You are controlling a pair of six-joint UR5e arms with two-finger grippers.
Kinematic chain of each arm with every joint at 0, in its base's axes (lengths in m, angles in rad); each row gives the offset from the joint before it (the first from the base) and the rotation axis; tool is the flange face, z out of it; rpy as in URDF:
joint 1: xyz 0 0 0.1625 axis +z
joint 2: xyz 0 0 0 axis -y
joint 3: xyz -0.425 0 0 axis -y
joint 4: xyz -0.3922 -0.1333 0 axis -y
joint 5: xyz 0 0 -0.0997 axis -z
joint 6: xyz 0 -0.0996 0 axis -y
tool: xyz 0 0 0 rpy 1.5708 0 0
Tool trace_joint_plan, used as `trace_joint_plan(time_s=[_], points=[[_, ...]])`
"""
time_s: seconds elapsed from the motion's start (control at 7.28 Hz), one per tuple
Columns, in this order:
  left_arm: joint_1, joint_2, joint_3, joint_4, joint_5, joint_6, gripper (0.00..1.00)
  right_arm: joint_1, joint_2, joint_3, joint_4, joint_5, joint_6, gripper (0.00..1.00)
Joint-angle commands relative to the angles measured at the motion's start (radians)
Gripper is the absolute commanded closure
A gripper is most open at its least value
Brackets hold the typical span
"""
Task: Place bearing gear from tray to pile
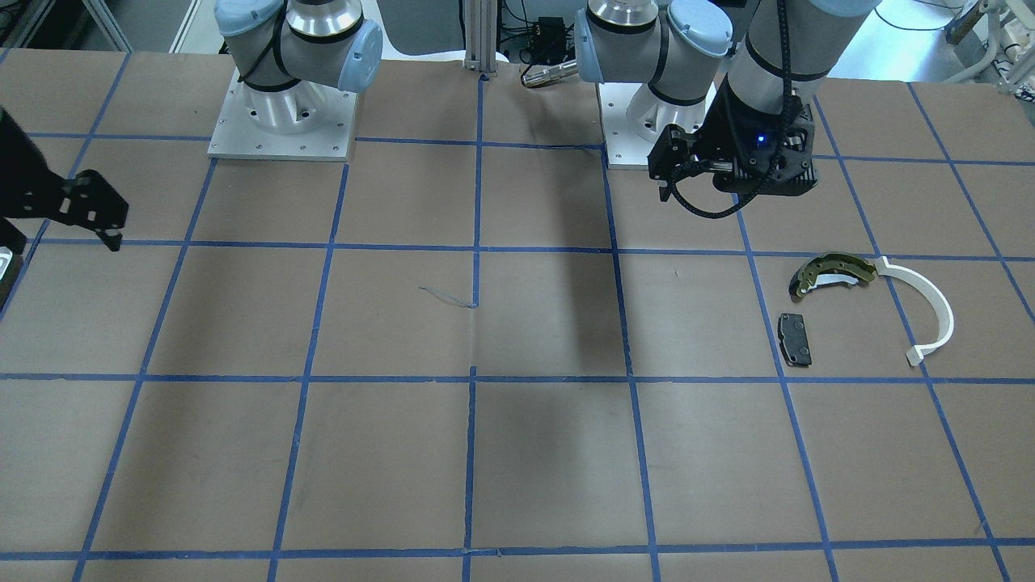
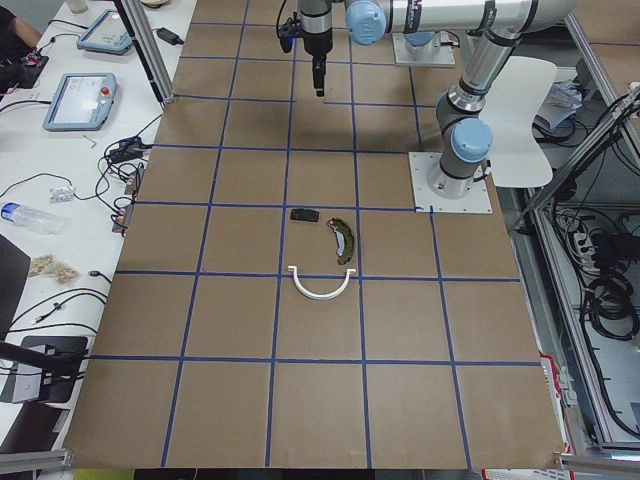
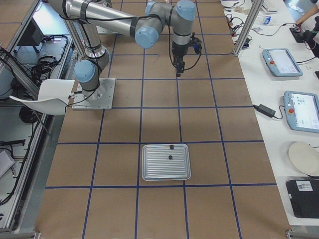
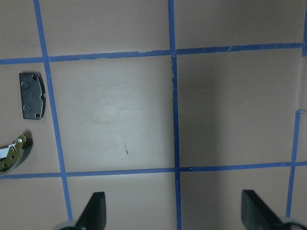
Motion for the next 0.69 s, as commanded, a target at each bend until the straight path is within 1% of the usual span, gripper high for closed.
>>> trace_joint_plan(time_s=[0.0, 0.14, 0.27, 0.41, 0.55], points=[[0.0, 0.002, -0.005, -0.001, 0.001, -0.003, 0.0, -0.23, 0.109, 0.011, -0.11, 0.004, -0.241, 0.0], [0.0, 0.004, -0.007, -0.001, 0.002, -0.002, 0.0, -0.282, 0.184, 0.011, -0.182, 0.005, -0.275, 0.0], [0.0, 0.004, -0.021, 0.001, 0.002, 0.004, 0.0, -0.33, 0.248, 0.011, -0.294, 0.007, -0.371, 0.0], [0.0, 0.008, -0.034, 0.007, 0.002, 0.004, 0.0, -0.356, 0.327, 0.009, -0.365, 0.005, -0.418, 0.0], [0.0, 0.013, -0.044, 0.01, 0.001, 0.004, 0.0, -0.399, 0.388, 0.004, -0.409, 0.008, -0.468, 0.0]])
